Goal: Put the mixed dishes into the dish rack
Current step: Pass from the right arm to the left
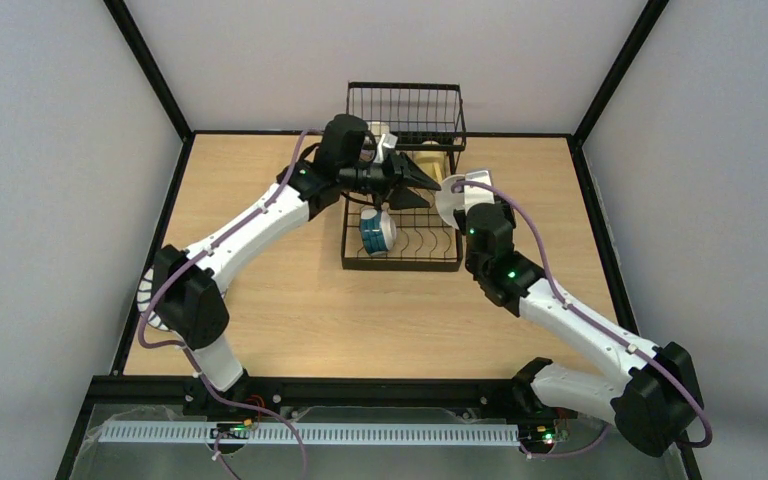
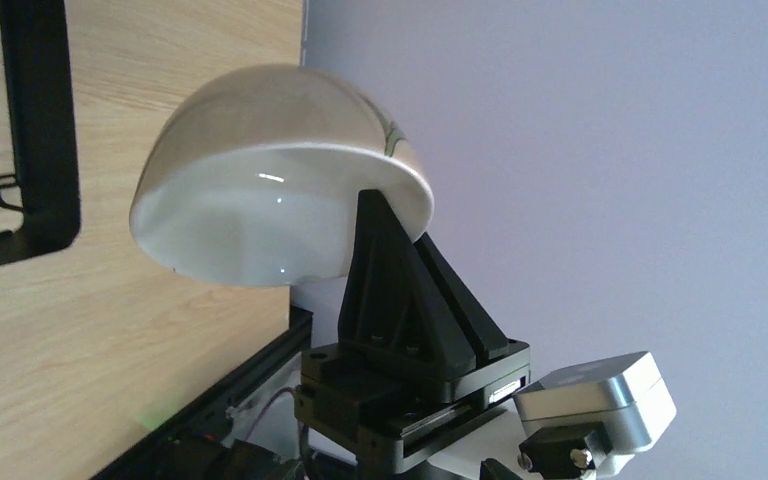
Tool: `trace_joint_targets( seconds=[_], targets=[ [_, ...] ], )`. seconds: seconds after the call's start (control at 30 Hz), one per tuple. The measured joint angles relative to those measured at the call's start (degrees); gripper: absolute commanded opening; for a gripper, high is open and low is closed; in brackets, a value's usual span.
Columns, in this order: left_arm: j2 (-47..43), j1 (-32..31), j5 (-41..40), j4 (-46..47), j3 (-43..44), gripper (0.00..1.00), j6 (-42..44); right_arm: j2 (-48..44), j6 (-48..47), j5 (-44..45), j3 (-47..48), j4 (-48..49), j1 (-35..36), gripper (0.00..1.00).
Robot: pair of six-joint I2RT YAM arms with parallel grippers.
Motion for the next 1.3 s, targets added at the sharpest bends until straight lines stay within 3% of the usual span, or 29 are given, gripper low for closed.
trace_joint_targets(
  seconds=[0.5, 1.0, 1.3],
  targets=[
    [4.2, -1.4, 0.8, 3.1, 0.2, 0.99, -10.6, 0.1, -8.4, 1.0, -1.0, 9.8, 1.9, 0.00],
    [7.6, -1.3, -2.0, 5.1, 3.3, 0.99, -18.9, 0.1, -9.4, 0.8, -2.4, 11.1, 2.6, 0.00],
    [15.3, 0.4, -9.2, -5.3, 16.9, 0.99, -12.4, 1.5, -3.7, 2.0, -5.4, 13.0, 2.6, 0.00]
  ],
)
